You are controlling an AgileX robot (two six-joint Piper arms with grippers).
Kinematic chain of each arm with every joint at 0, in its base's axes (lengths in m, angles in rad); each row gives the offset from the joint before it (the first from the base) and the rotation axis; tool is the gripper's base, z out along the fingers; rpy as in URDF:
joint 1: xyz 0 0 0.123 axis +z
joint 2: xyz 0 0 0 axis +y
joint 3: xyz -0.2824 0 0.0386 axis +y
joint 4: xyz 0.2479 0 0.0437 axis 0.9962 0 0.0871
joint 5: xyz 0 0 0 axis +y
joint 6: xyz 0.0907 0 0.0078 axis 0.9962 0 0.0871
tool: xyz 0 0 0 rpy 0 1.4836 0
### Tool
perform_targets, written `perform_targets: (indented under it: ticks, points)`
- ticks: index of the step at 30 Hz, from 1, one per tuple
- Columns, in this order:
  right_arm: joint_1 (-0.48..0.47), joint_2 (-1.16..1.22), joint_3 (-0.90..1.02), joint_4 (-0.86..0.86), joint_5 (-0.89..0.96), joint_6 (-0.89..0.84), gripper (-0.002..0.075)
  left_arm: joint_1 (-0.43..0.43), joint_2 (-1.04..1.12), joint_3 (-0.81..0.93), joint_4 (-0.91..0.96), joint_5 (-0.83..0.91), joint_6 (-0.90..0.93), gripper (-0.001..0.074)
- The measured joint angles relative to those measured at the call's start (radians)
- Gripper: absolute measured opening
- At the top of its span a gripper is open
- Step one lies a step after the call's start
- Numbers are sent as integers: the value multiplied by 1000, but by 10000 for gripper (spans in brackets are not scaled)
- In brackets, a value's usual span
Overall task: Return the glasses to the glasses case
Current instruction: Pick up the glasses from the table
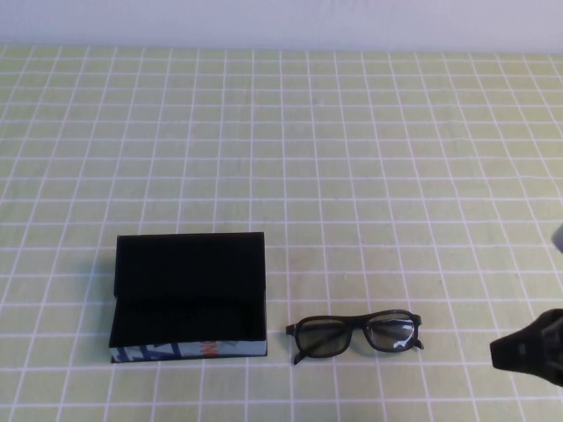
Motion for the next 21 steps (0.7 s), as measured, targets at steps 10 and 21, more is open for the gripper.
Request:
perform_targets:
  ticks: [10, 21]
  points:
    - [372, 318, -276, -272, 44, -149, -11, 0, 0, 0, 0, 0, 0, -4]
    - [500, 634, -553, -432, 167, -516, -9, 0, 0, 0, 0, 0, 0, -4]
